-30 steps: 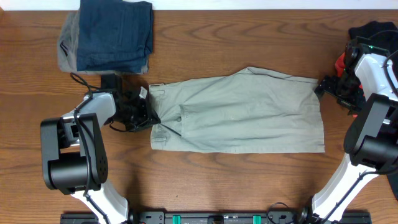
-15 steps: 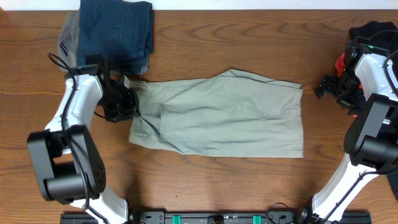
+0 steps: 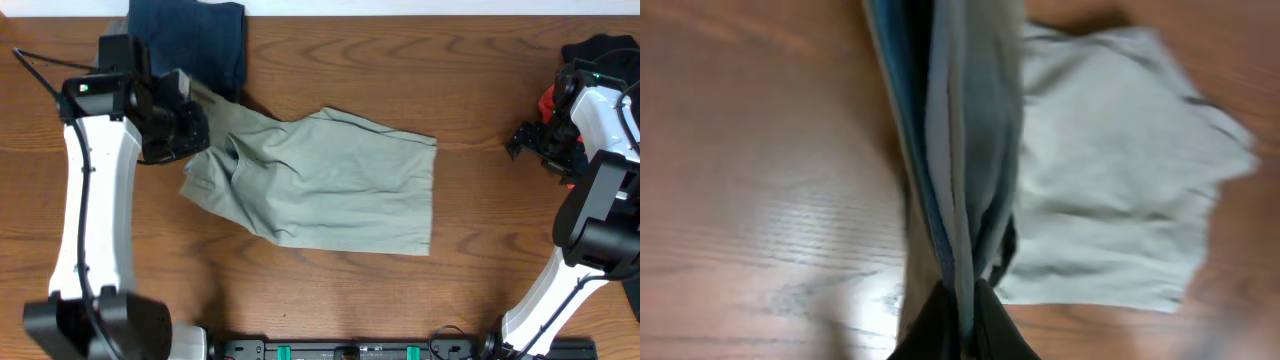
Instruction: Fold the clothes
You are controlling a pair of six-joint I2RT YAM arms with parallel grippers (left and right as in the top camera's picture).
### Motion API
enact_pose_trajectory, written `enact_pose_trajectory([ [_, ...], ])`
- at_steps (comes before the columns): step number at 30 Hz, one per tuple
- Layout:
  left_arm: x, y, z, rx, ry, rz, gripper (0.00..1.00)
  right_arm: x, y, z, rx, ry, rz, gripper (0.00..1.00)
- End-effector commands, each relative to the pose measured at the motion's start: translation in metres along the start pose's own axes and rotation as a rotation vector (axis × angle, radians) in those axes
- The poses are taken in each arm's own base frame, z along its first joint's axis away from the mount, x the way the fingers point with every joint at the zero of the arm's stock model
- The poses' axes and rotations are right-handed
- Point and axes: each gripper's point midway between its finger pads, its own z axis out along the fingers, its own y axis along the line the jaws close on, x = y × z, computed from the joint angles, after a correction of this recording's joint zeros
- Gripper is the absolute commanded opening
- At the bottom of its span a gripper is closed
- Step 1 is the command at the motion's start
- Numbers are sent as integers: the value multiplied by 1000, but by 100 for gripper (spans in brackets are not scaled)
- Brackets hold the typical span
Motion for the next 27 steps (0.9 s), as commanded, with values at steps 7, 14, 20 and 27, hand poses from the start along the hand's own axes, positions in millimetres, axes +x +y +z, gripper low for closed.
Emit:
enact_pose_trajectory([
  [7,24,-88,-24,93,-55,262,6,-6,-2,-3,4,-17,4,99],
  [14,50,-136,-3,129,2,391,6,-6,-2,-3,4,-17,4,99],
  [20,68,-159,23,110,63,424,6,-6,-2,-3,4,-17,4,99],
  [27,83,-182,68,102,145,479,6,-6,-2,-3,4,-17,4,99],
])
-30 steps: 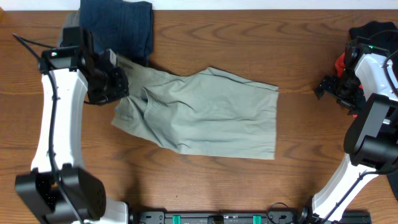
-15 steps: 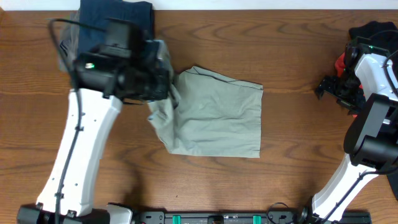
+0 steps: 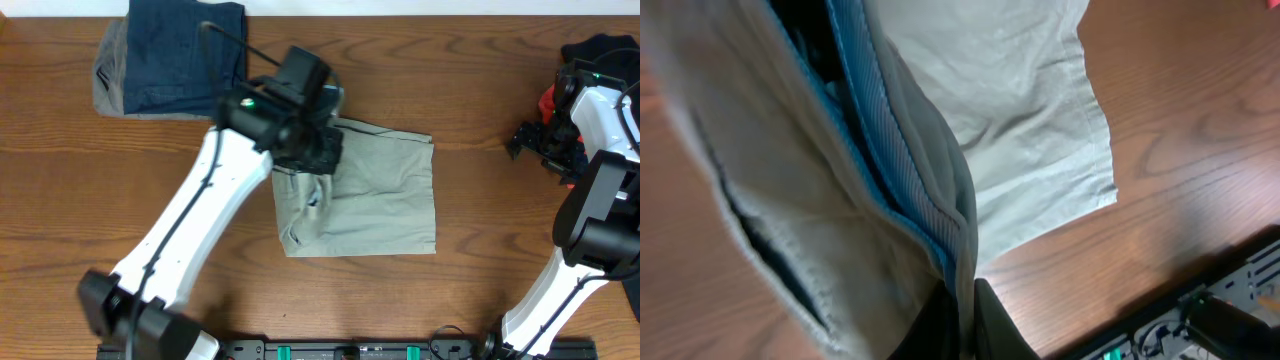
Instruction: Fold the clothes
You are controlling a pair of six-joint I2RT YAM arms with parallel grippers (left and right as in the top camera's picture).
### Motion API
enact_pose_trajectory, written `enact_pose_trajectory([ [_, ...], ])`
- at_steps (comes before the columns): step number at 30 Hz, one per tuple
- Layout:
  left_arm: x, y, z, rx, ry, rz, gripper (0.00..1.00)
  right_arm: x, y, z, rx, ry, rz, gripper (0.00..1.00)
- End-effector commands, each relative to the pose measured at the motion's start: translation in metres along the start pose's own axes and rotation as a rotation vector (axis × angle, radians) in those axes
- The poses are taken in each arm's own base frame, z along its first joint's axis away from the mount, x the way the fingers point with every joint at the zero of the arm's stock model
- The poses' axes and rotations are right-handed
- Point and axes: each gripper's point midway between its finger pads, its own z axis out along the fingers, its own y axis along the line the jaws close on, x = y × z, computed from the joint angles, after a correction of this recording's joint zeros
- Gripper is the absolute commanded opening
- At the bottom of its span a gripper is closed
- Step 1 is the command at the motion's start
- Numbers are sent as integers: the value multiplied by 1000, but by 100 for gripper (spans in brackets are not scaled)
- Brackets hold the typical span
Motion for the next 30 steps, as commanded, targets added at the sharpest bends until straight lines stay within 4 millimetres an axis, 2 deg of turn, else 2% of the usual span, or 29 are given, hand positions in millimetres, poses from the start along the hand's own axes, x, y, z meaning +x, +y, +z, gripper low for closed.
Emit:
enact_pose_trajectory([
  [1,-3,-10,23,1,27,15,6,-6,-2,-3,4,-17,4,99],
  [5,-7,-19,31,11,17,40,6,-6,-2,-3,4,-17,4,99],
  [8,-8,-13,27,3,15,27,6,-5,-2,-3,4,-17,4,99],
  [10,-7,-1,22,-27,19,1,6,-6,-2,-3,4,-17,4,99],
  [15,2,46,4,-147,46,-91,6,-6,-2,-3,4,-17,4,99],
  [22,10,108,-35,-321,23,-210,6,-6,-2,-3,4,-17,4,99],
  [26,11,125,-57,-342,2,-253,6,-6,-2,-3,4,-17,4,99],
  [30,6,131,-77,-352,-30,-264,6,-6,-2,-3,4,-17,4,99],
])
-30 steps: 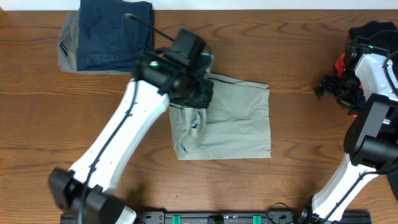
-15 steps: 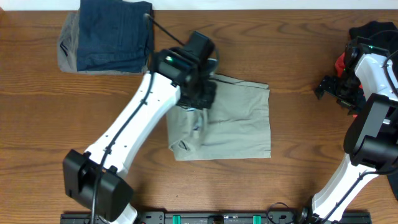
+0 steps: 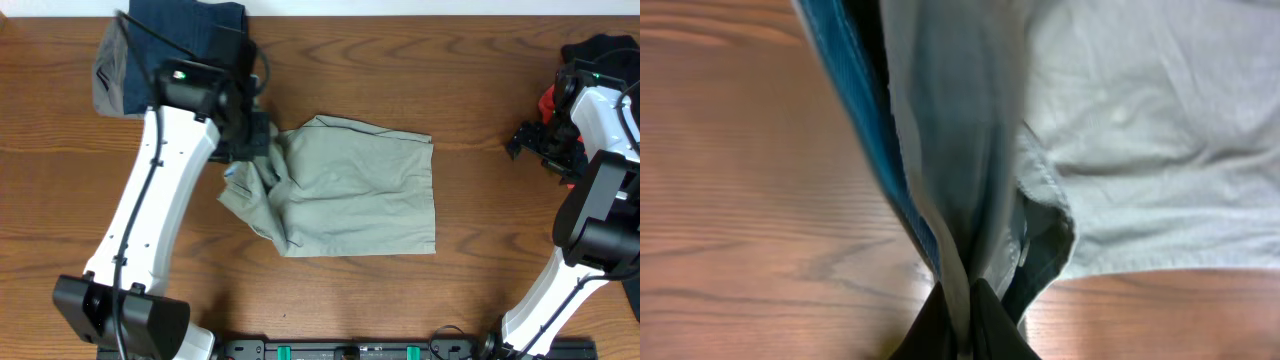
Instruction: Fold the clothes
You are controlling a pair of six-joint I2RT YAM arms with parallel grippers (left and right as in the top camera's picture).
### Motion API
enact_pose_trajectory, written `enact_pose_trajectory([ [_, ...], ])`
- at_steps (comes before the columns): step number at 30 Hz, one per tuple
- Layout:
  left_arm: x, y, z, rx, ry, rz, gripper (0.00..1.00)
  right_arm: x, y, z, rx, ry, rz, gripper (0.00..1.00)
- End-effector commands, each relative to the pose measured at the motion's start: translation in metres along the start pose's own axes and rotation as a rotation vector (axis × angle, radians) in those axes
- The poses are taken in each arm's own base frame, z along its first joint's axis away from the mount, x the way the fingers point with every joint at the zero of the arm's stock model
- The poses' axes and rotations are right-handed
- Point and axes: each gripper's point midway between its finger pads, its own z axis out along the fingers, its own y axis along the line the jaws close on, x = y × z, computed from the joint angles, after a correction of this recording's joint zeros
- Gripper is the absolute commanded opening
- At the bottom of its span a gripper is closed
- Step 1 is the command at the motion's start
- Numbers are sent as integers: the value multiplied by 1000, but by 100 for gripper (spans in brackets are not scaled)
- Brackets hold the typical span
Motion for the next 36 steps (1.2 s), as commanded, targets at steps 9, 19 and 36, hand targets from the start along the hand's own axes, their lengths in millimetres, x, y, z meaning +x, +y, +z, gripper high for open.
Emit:
enact_pose_trajectory([
  [9,-21,-3,-61,6,-168,31,6,-6,-2,-3,4,-17,5,99],
  [19,-20,-21,-72,-13,-206,106,6,-6,-2,-3,4,-17,5,99],
  [36,9,-129,-57,81,-199,349,6,-6,-2,-3,4,-17,5,99],
])
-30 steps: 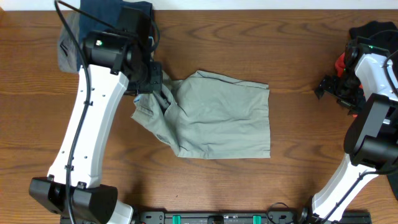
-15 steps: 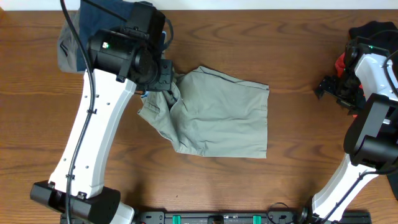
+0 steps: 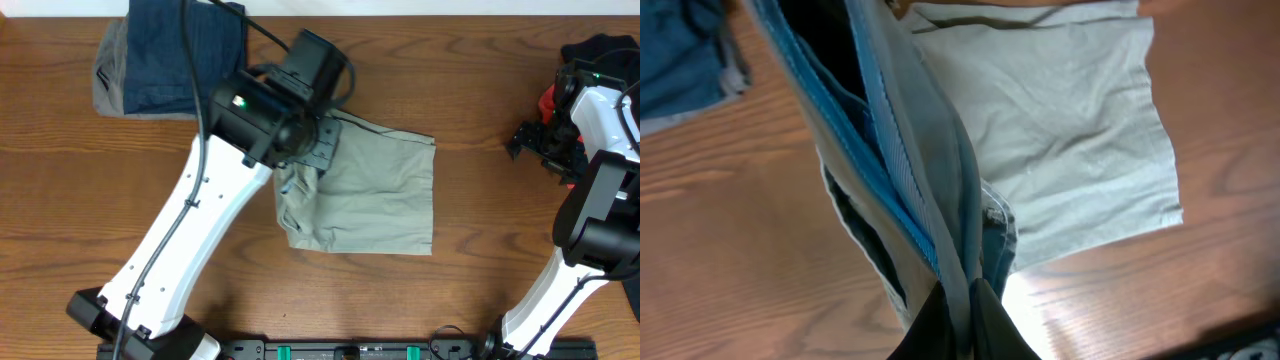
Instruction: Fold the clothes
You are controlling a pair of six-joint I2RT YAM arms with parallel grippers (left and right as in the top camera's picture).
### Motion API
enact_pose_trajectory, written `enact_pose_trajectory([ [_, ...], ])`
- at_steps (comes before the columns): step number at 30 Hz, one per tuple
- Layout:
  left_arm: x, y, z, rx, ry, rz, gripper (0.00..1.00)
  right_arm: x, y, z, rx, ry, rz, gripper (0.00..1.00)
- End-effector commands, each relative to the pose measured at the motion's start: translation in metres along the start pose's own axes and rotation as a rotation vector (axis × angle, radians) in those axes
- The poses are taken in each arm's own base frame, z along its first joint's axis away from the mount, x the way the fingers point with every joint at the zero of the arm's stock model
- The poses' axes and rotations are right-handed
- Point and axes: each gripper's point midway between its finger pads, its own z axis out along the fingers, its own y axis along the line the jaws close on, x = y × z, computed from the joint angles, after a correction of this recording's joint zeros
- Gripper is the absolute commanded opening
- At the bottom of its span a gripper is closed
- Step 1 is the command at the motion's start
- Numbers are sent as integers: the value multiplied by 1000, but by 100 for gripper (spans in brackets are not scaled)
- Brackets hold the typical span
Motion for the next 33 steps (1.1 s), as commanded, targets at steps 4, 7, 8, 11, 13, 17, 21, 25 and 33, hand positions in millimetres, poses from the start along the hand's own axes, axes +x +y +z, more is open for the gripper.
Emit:
enact_pose_trajectory([
  [4,1,-27,32,-2,70,16,6,-6,-2,-3,4,-17,5,99],
  [7,5,-41,59,-4,129,28,6,-6,-2,-3,4,-17,5,99],
  [8,5,-46,65,5,139,32,6,-6,-2,-3,4,-17,5,99],
  [11,4,-65,84,61,165,34,6,-6,-2,-3,4,-17,5,99],
  [13,2,-74,92,96,172,34,6,-6,-2,-3,4,-17,5,99],
  [17,-2,-67,93,64,157,33,6,-6,-2,-3,4,-17,5,99],
  [21,-3,-35,84,-46,145,9,6,-6,-2,-3,4,-17,5,99],
  [25,0,6,68,-138,153,-49,6,-6,-2,-3,4,-17,5,99],
  [33,4,98,19,-307,109,-201,6,-6,-2,-3,4,-17,5,99],
])
